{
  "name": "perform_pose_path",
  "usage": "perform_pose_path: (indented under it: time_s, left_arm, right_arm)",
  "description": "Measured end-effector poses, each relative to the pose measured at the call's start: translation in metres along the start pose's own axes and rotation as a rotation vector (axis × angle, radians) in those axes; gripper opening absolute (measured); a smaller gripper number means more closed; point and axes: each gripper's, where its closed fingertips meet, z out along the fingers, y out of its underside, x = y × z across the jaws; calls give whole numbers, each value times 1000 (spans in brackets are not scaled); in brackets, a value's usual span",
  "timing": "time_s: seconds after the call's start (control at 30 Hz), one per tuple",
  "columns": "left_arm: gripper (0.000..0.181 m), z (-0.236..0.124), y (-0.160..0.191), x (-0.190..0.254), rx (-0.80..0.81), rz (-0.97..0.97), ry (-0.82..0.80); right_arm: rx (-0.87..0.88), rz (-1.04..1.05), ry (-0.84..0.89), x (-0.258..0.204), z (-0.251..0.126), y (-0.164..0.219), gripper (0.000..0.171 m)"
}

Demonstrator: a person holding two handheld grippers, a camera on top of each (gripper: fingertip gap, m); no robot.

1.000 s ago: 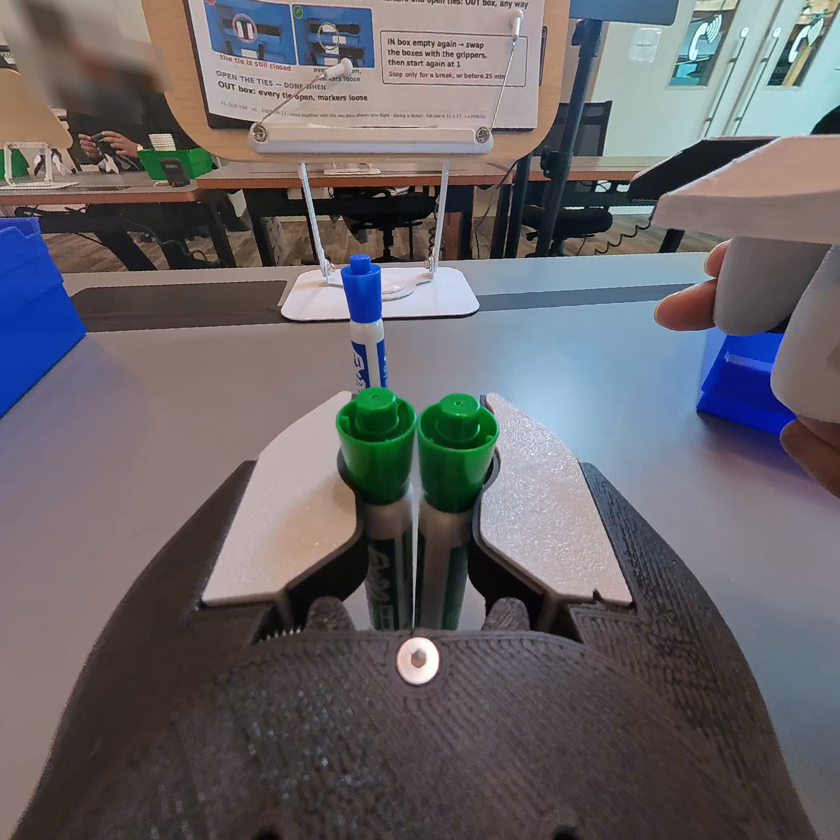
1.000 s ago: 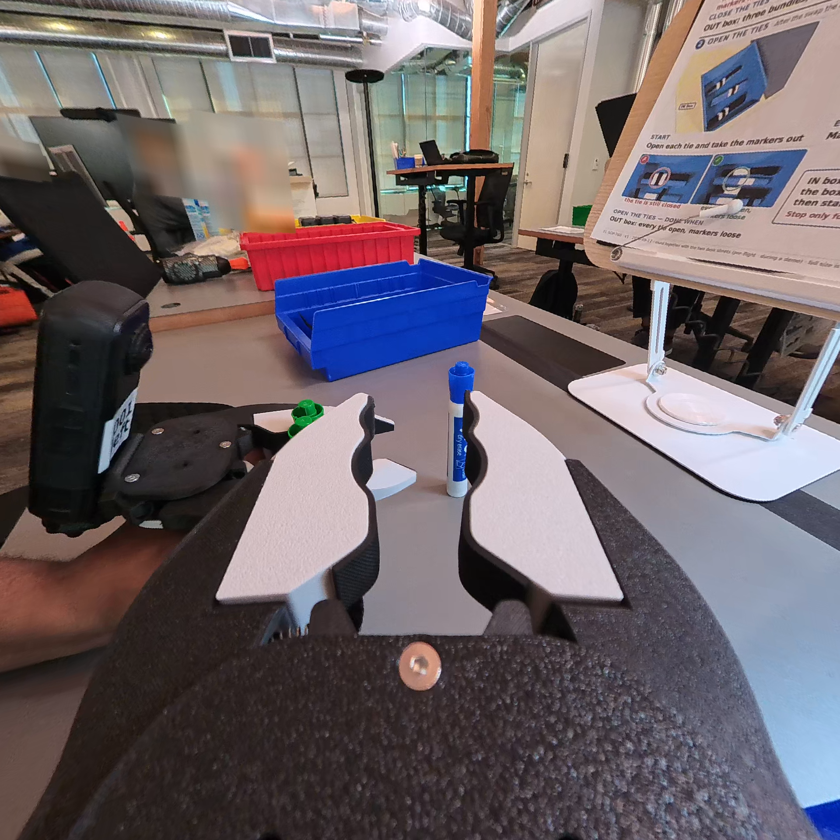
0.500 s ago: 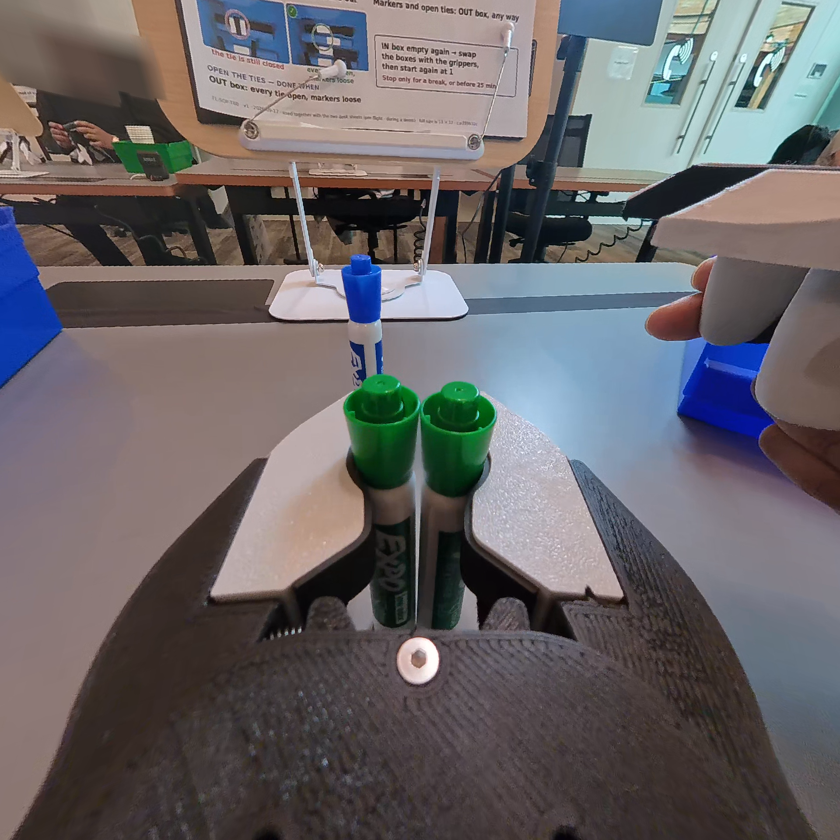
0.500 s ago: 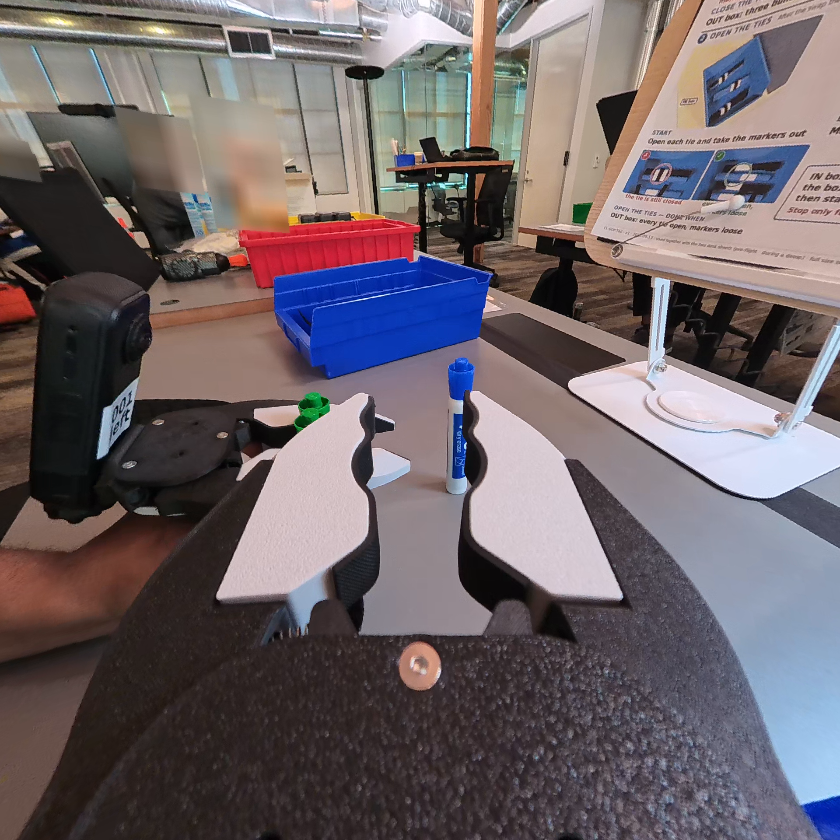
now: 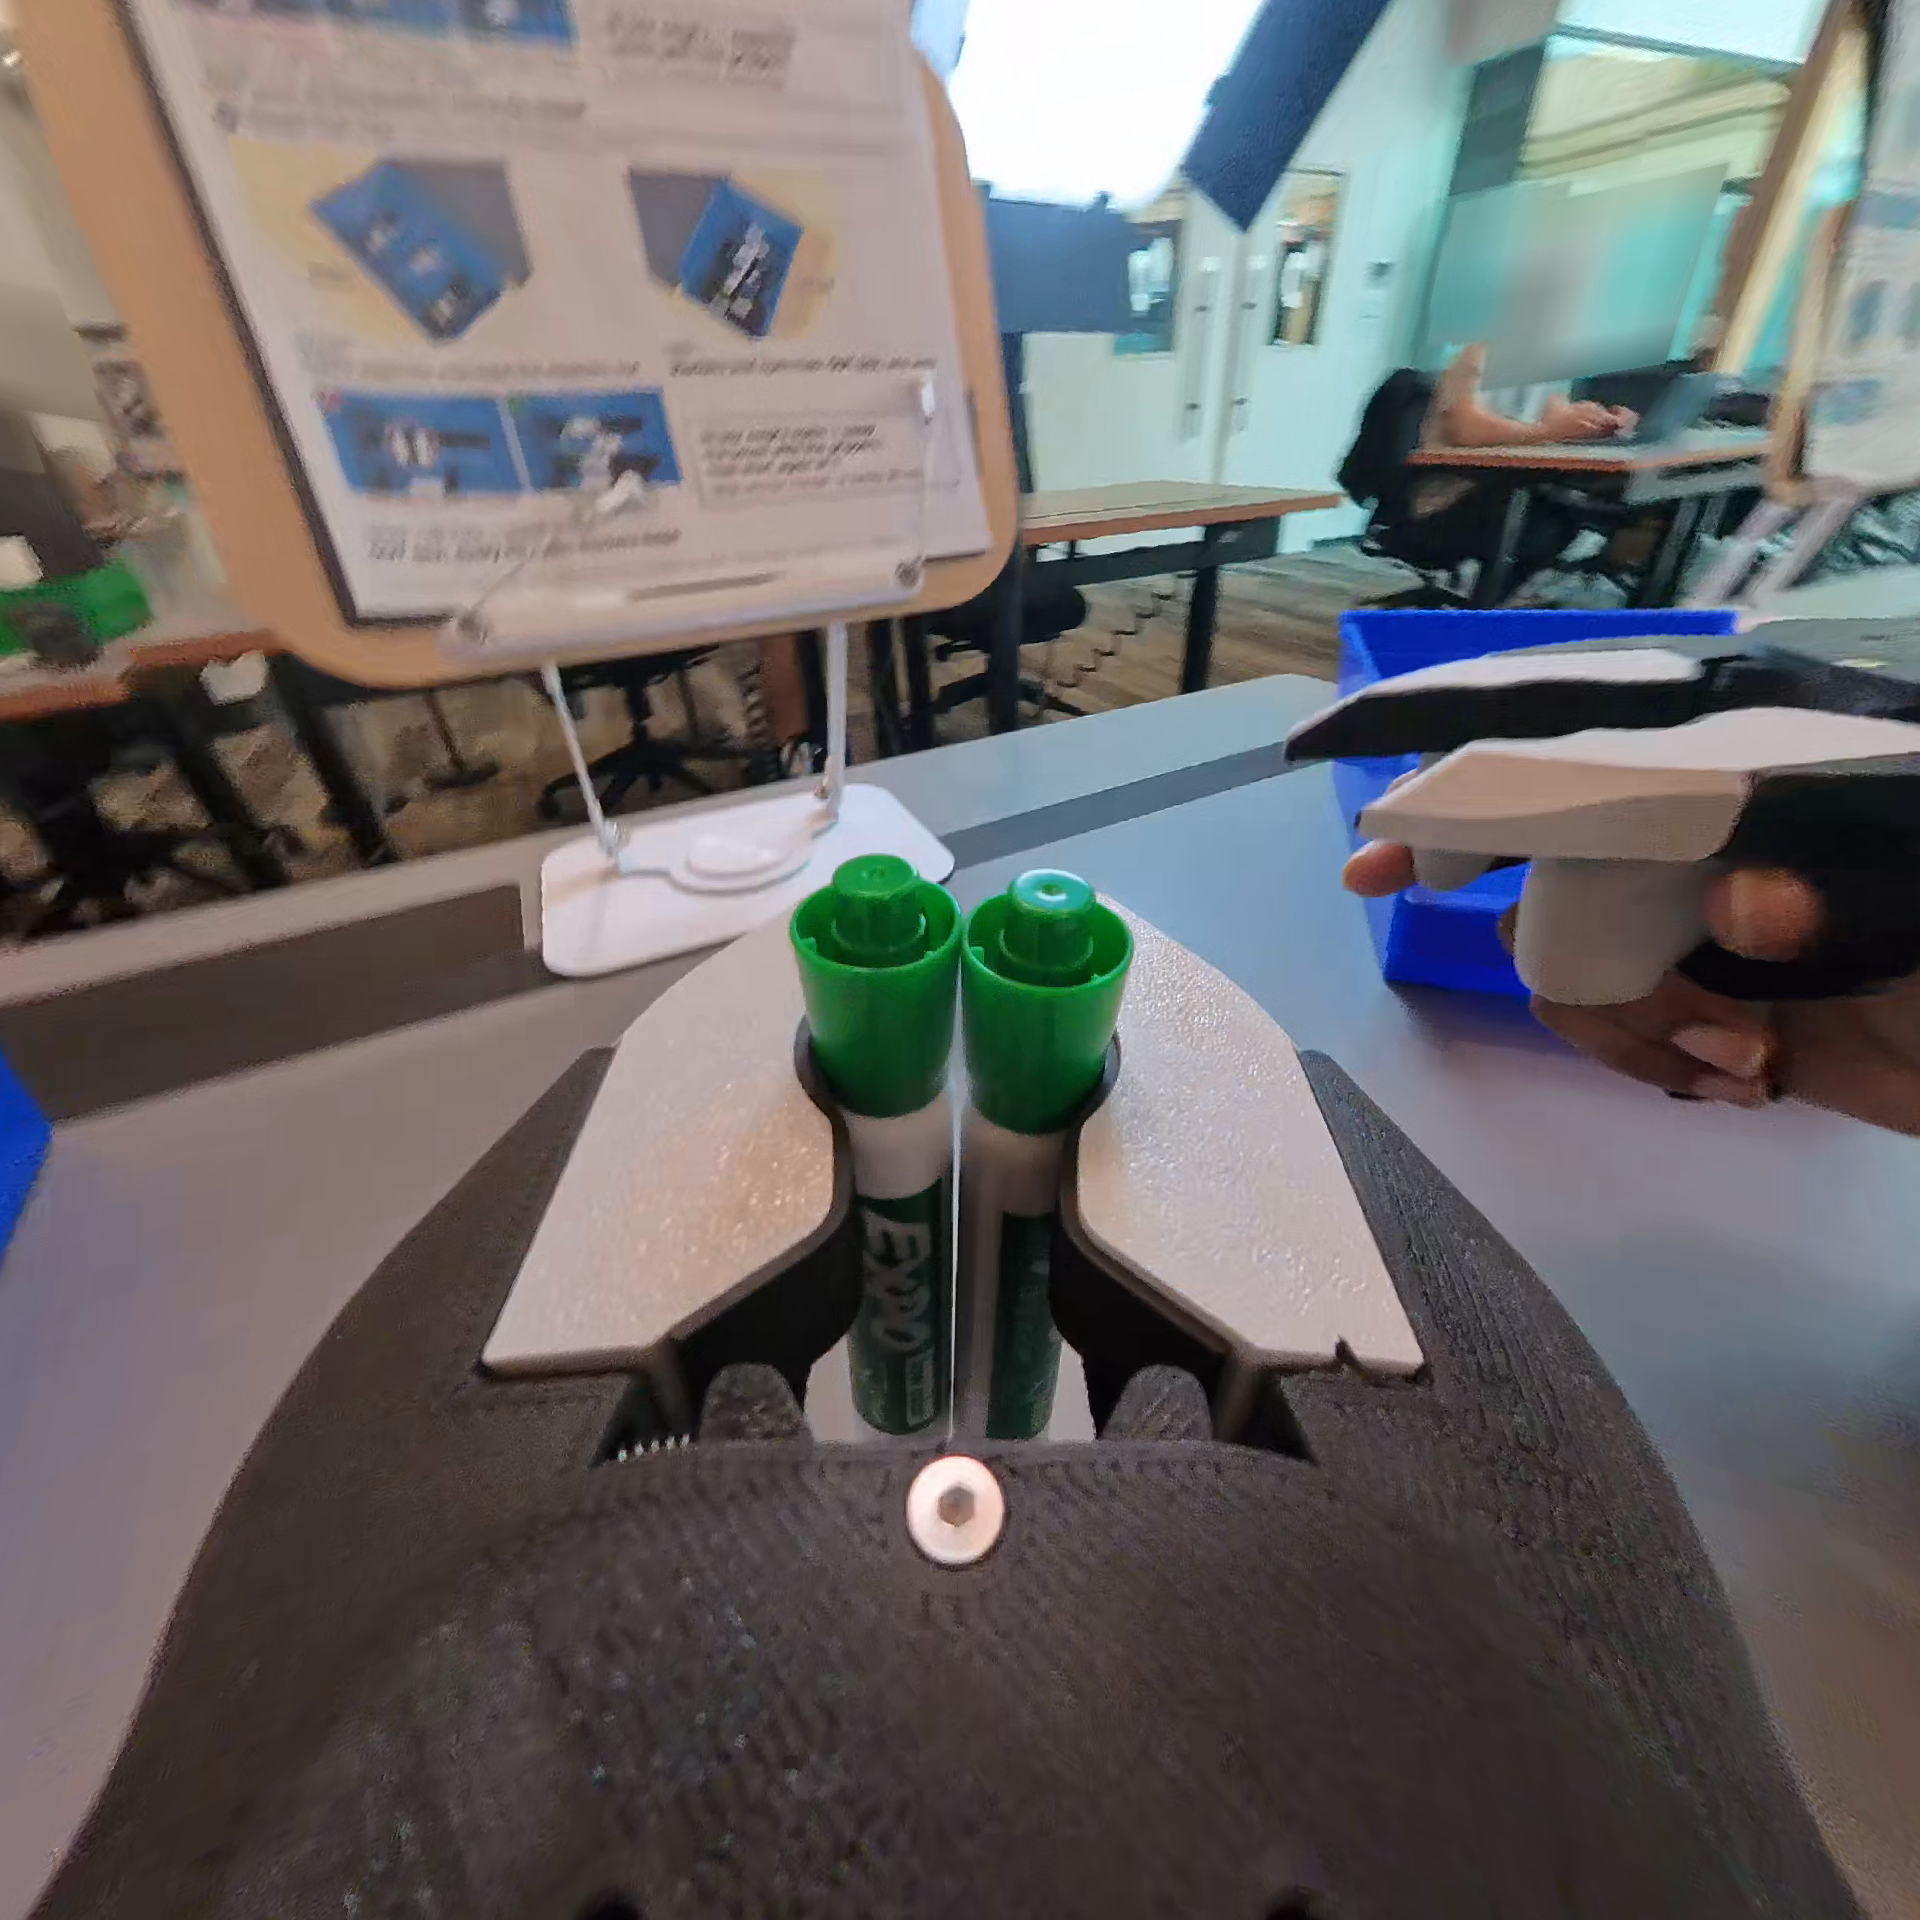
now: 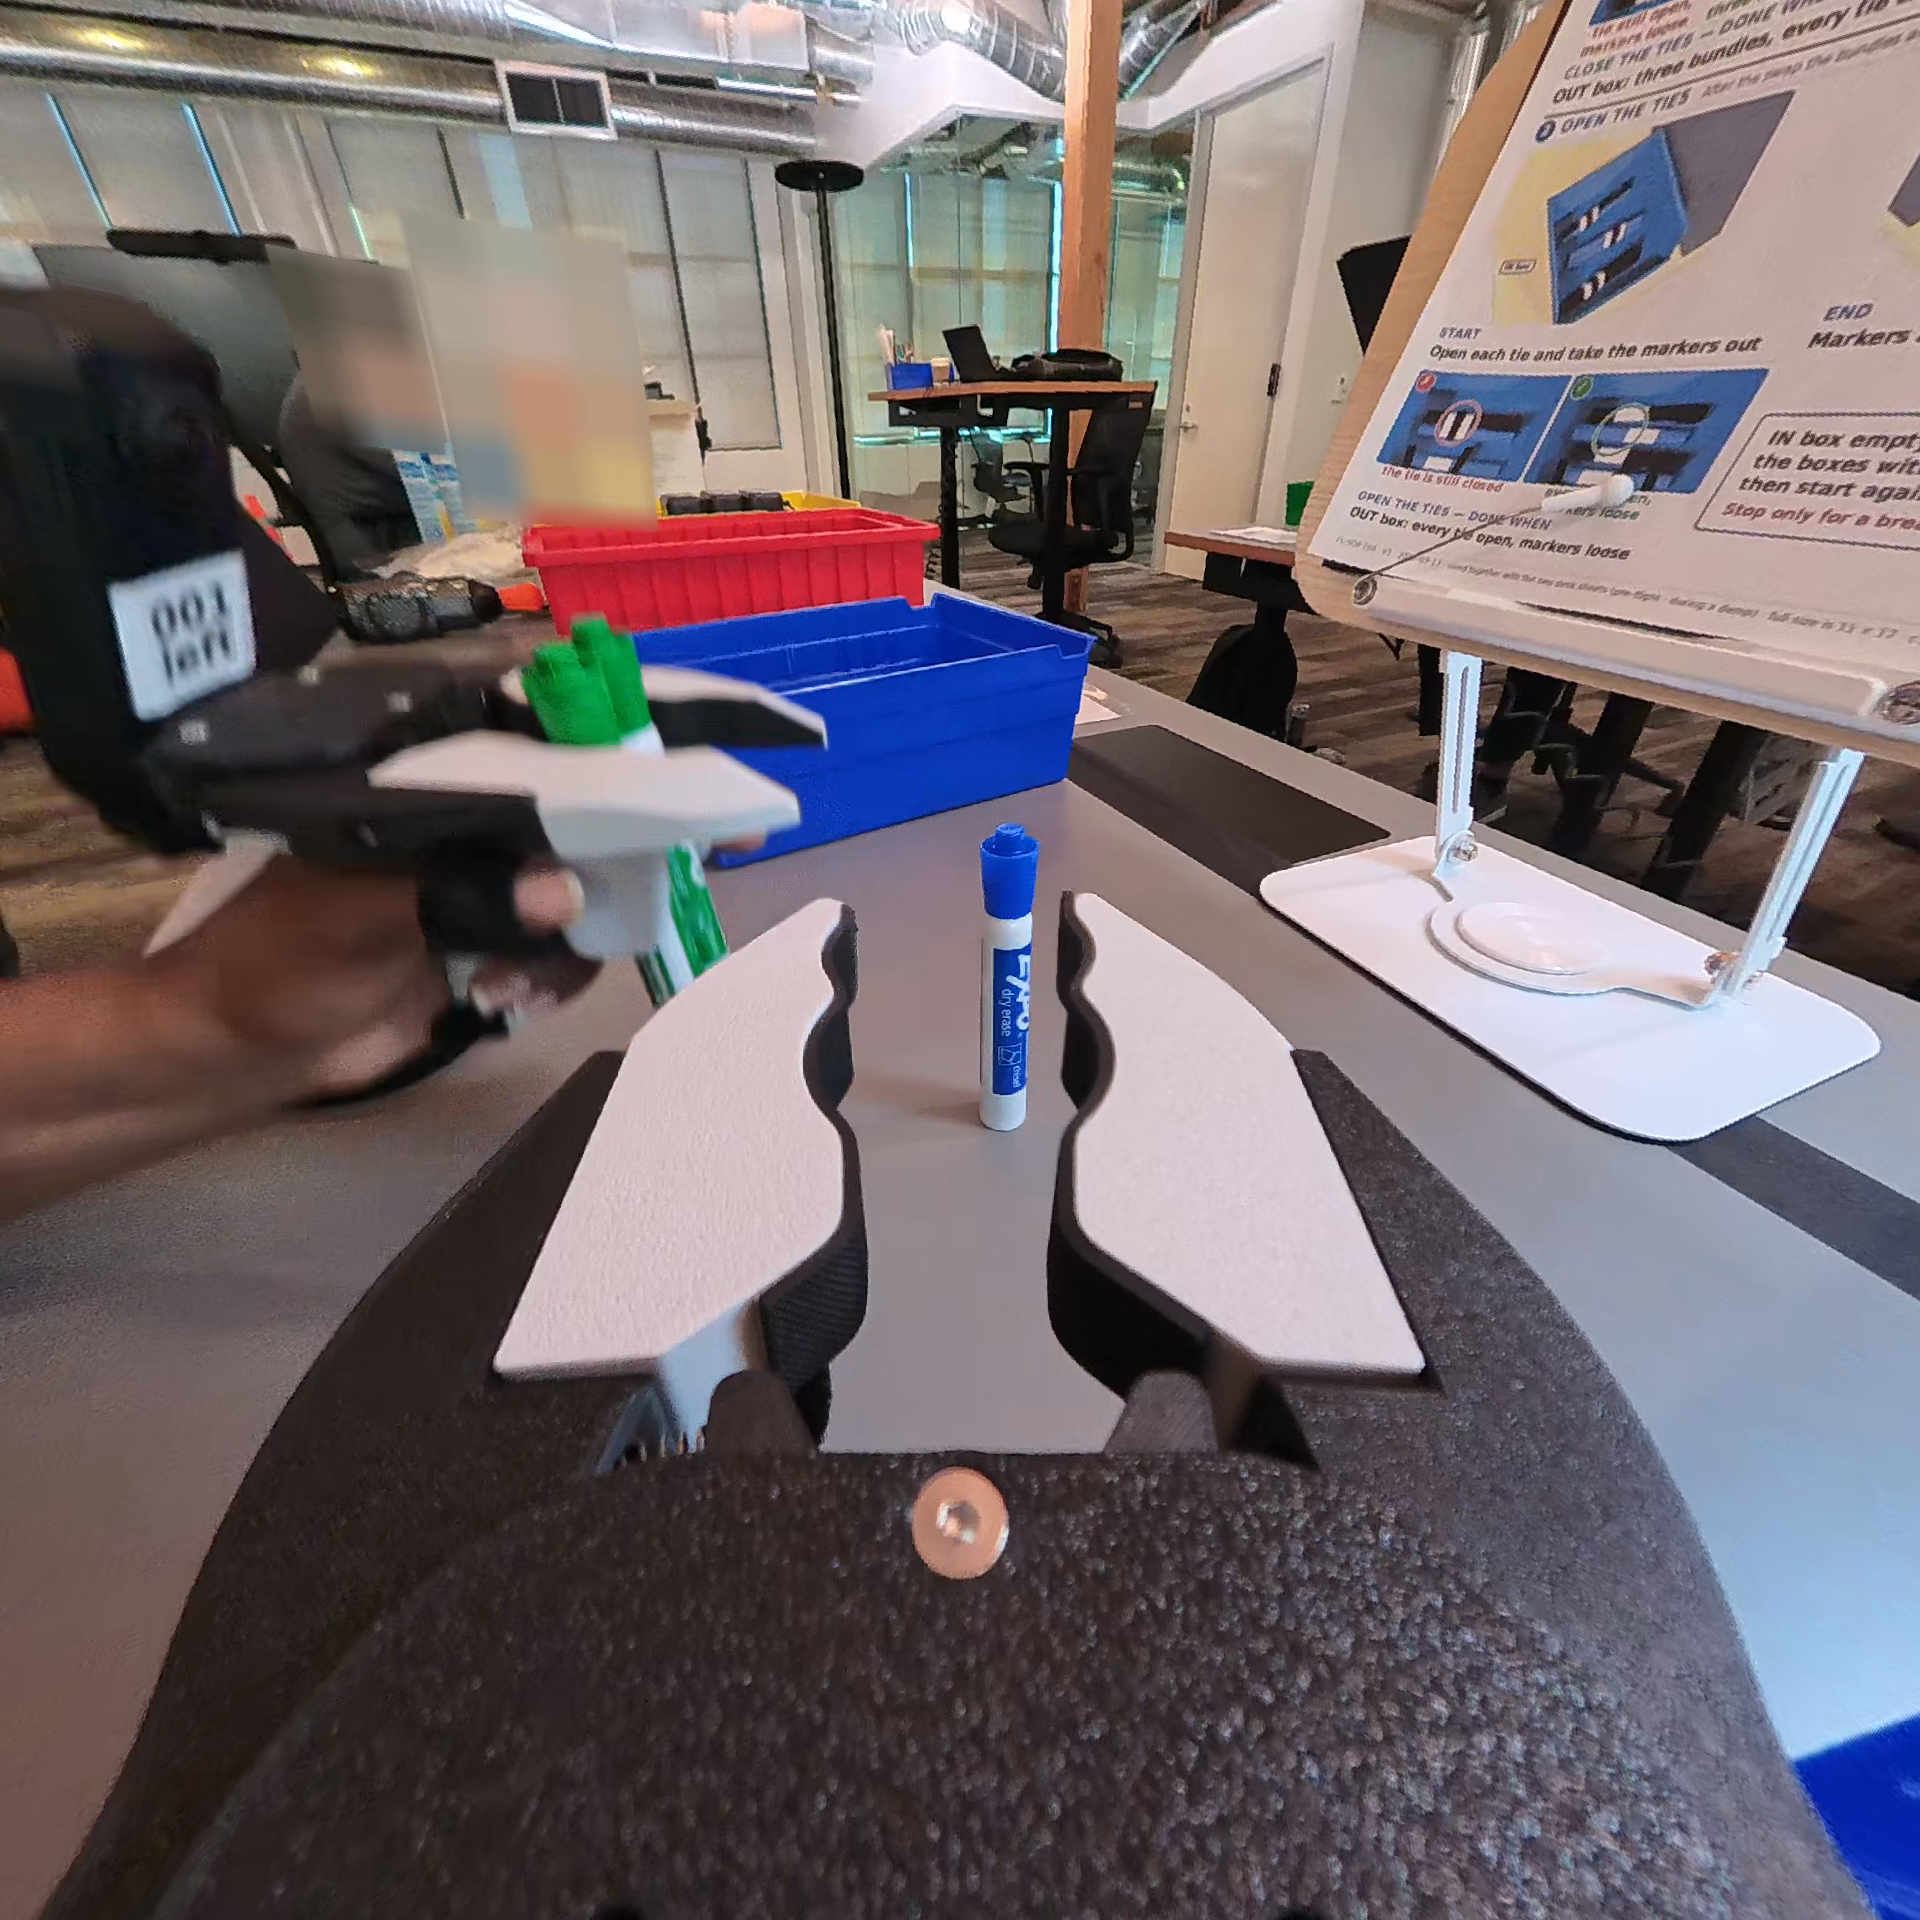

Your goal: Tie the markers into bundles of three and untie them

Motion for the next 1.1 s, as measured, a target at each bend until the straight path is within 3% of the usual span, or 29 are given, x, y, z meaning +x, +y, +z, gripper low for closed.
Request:
perform_pose_path:
  time_s: [0.1, 0.2, 0.3, 0.47, 0.67, 0.8, 0.87, 1.1]
  left_arm:
    - [41, -6, -22, -4, -44, 125, 157]
    - [41, -14, -20, 1, -145, 277, 367]
    - [41, -26, 6, 1, -314, 407, 556]
    - [40, -40, 54, -19, -566, 453, 739]
    - [41, -50, 83, -45, -733, 500, 856]
    - [41, -50, 91, -54, -777, 534, 903]
    - [41, -50, 95, -56, -792, 543, 929]
    - [40, -47, 102, -55, -820, 540, 976]
  right_arm:
    - [-30, -39, -19, -2, 1, 3, 37]
    - [-123, -97, -55, -4, 7, 14, 36]
    - [-254, -149, -101, -7, 21, 28, 36]
    - [-493, -272, -150, -4, 64, 46, 39]
    - [-725, -399, -160, 17, 101, 47, 41]
    - [-821, -372, -204, 21, 111, 53, 38]
    - [-832, -364, -214, 20, 112, 56, 22]
    - [-735, -328, -139, 24, 94, 45, 21]
